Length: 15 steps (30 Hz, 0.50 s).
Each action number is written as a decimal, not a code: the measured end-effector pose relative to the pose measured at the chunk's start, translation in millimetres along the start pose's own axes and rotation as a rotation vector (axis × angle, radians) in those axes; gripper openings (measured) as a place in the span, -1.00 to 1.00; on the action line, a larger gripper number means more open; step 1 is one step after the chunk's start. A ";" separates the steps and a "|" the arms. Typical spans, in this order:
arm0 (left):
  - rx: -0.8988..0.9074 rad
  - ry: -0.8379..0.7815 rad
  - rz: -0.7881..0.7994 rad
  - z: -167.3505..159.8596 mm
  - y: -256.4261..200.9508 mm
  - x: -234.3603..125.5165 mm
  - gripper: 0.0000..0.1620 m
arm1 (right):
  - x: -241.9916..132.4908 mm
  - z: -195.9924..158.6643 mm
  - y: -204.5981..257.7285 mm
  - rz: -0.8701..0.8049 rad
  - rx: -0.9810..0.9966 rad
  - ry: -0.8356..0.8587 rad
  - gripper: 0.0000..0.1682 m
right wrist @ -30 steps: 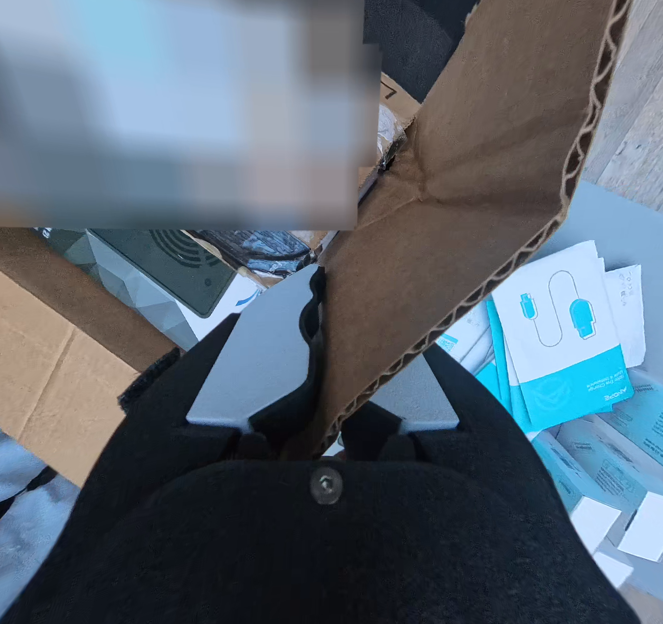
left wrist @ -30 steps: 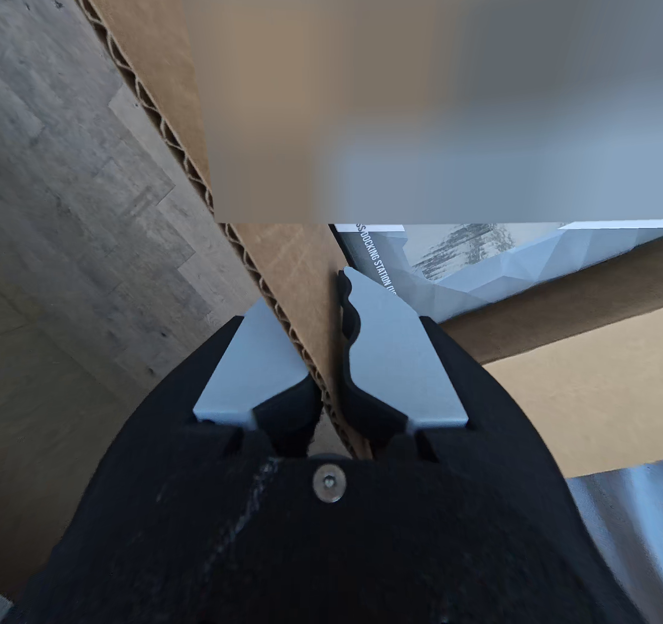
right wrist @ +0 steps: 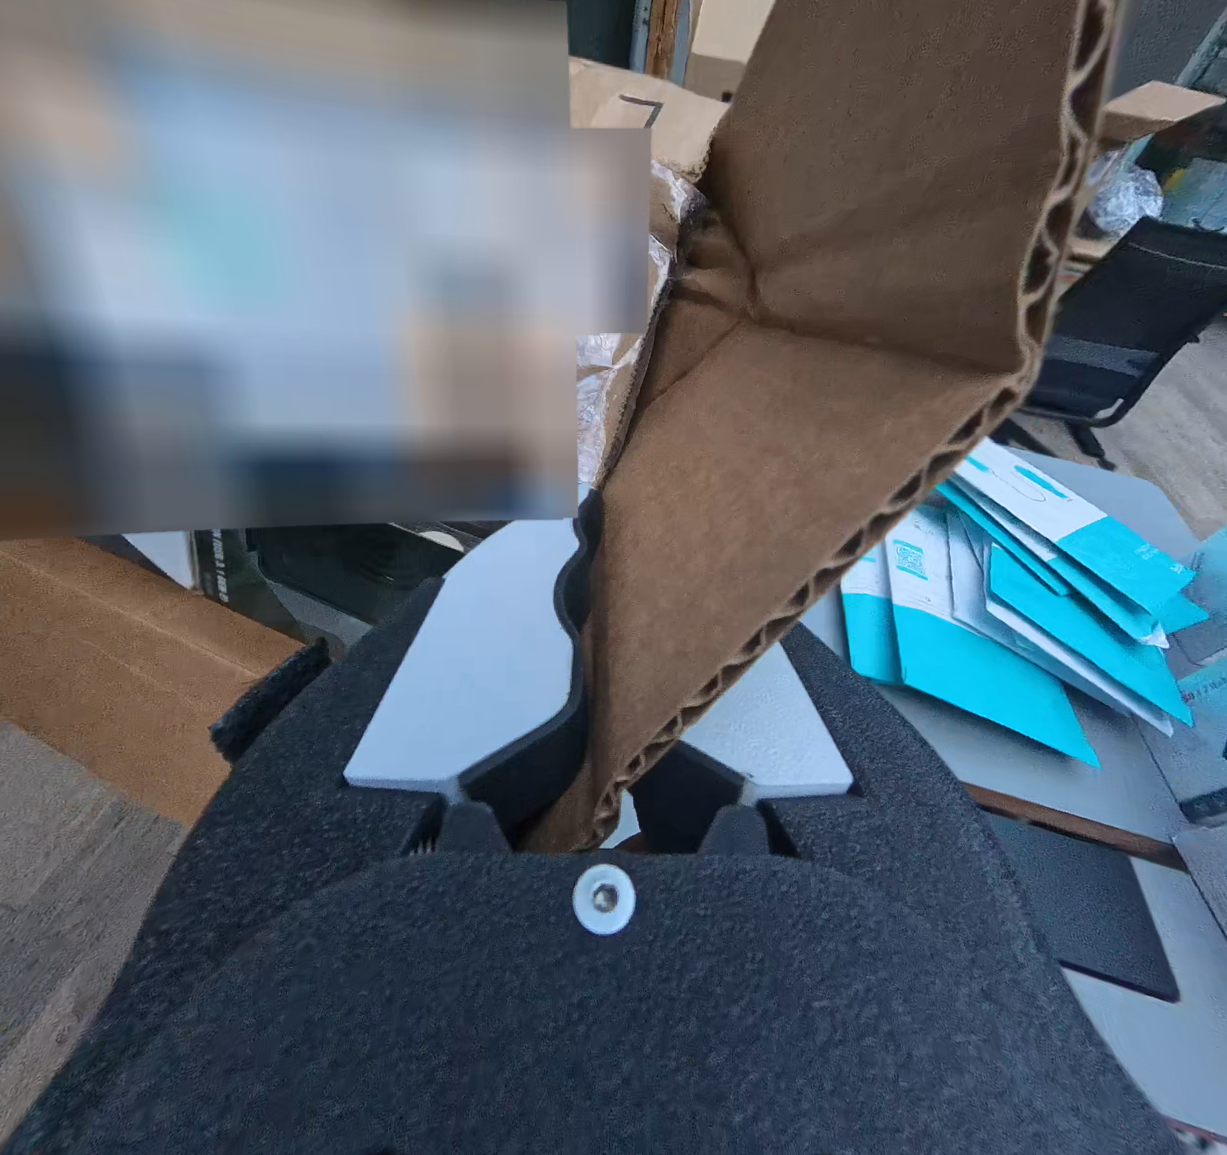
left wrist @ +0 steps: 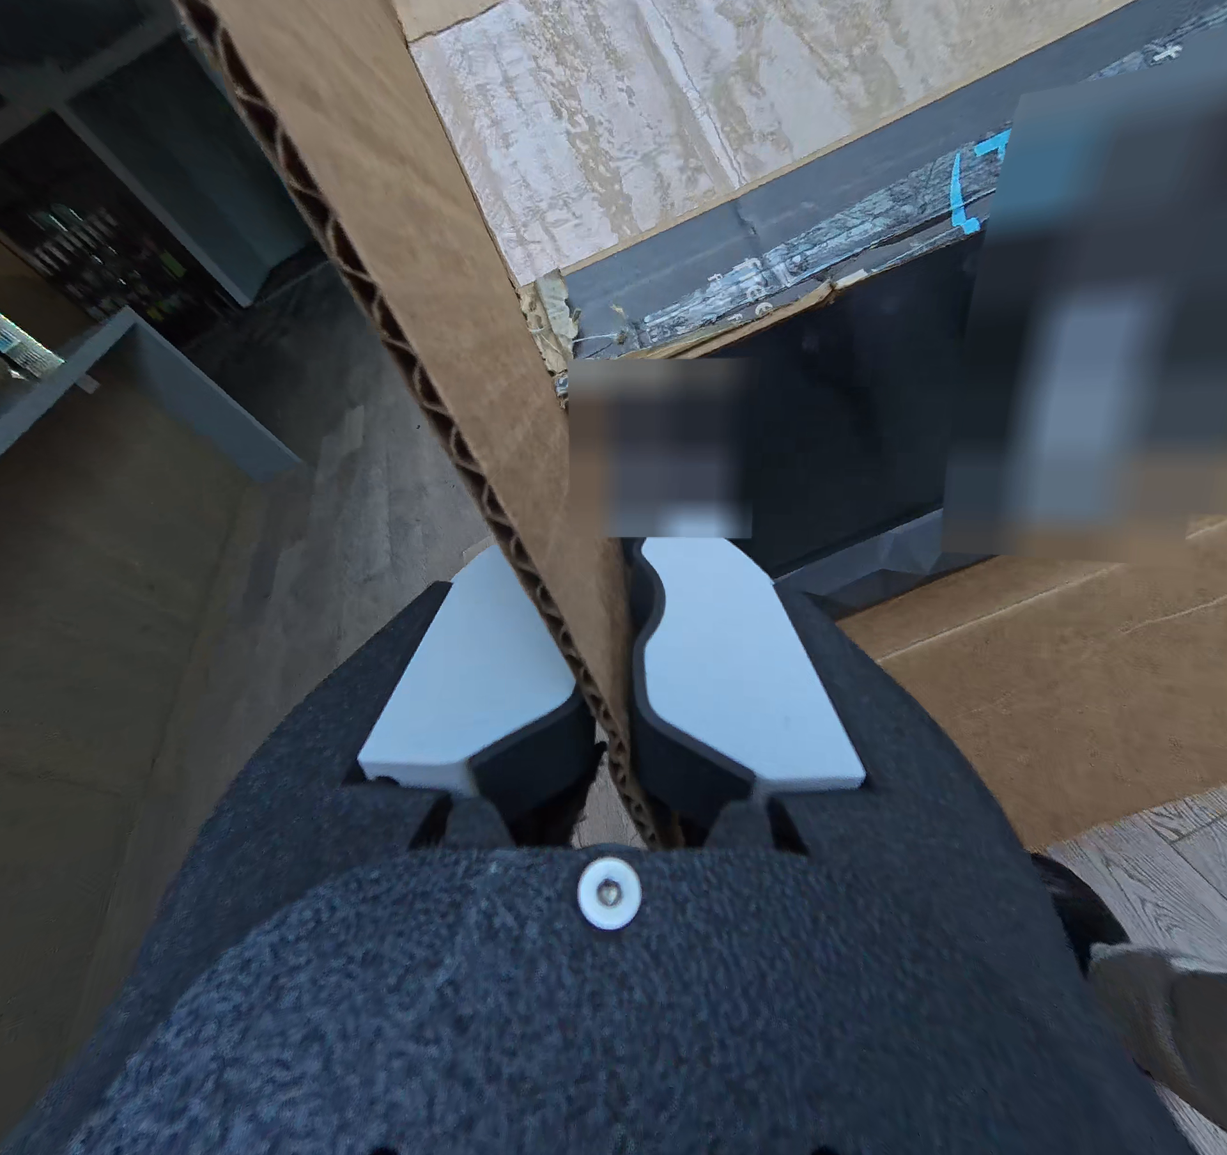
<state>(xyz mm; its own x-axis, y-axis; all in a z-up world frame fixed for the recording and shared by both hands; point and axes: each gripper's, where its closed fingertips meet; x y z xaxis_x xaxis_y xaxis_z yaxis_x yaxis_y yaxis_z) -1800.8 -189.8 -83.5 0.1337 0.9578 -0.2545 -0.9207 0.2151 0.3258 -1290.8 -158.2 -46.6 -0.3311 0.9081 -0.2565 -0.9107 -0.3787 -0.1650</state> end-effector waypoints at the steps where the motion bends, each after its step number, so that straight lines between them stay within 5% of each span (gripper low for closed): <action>1: -0.014 -0.017 0.008 -6.2 -4.3 -2.7 -0.96 | -3.2 -7.1 1.9 -0.001 0.025 -0.022 -0.99; 9: -0.047 -0.081 0.092 -69.2 -33.0 13.8 -0.97 | 6.8 -70.2 10.7 -0.063 0.076 -0.156 -1.00; 15: -0.103 -0.103 0.128 -88.3 -40.8 80.7 -0.97 | 70.0 -95.6 -16.8 -0.106 0.064 -0.201 -0.97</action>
<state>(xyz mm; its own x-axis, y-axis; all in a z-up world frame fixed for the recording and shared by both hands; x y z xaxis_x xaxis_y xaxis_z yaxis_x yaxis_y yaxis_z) -1784.8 -138.2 -197.8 0.0452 0.9916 -0.1213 -0.9646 0.0749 0.2529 -1275.1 -105.3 -152.8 -0.2695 0.9619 -0.0450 -0.9546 -0.2731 -0.1189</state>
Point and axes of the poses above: each gripper's, where its closed fingertips meet, x out along the fingers, z out of its top, y = z × x across the jaws, and after that the axes turned 3 degrees about -x, right-handed
